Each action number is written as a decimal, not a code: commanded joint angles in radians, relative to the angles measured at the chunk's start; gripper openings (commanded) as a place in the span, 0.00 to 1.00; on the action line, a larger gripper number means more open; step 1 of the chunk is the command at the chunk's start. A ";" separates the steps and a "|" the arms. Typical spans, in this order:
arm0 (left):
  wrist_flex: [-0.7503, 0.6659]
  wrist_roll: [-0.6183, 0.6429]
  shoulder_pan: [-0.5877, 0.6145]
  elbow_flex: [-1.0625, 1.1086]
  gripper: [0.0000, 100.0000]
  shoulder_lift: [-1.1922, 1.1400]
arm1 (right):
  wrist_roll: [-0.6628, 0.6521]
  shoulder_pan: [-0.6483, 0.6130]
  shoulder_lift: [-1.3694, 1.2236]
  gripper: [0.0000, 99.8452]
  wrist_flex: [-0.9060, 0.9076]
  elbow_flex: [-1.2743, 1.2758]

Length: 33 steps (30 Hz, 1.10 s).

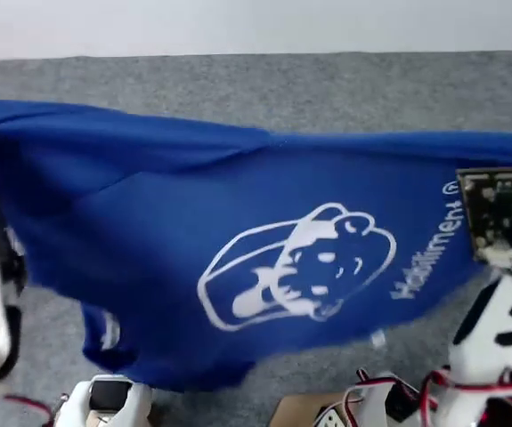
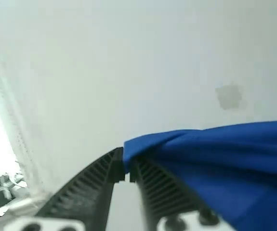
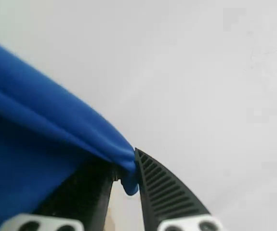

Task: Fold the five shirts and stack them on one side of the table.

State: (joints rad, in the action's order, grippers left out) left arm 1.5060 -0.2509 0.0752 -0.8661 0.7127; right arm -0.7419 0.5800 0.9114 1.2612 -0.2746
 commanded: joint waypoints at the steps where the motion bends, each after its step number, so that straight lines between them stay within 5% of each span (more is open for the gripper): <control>1: 0.012 -0.026 0.031 -0.045 0.00 0.003 | 0.014 -0.007 0.002 0.01 0.005 -0.041; 9: 0.140 -0.026 0.023 -0.007 0.00 -0.011 | 0.011 -0.039 -0.012 0.01 0.104 0.038; 16: 0.170 -0.021 0.023 0.306 0.00 -0.043 | -0.011 -0.117 -0.012 0.01 0.054 0.302; 25: -0.172 -0.018 0.021 0.835 0.00 -0.180 | -0.015 -0.179 -0.015 0.01 -0.311 0.746; 33: -0.453 -0.018 0.020 0.952 0.00 -0.394 | -0.017 -0.266 -0.110 0.01 -0.636 0.947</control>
State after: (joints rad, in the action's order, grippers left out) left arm 1.1485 -0.2662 0.0875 0.0852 0.3782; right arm -0.7480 0.3222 0.8546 0.7288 0.6736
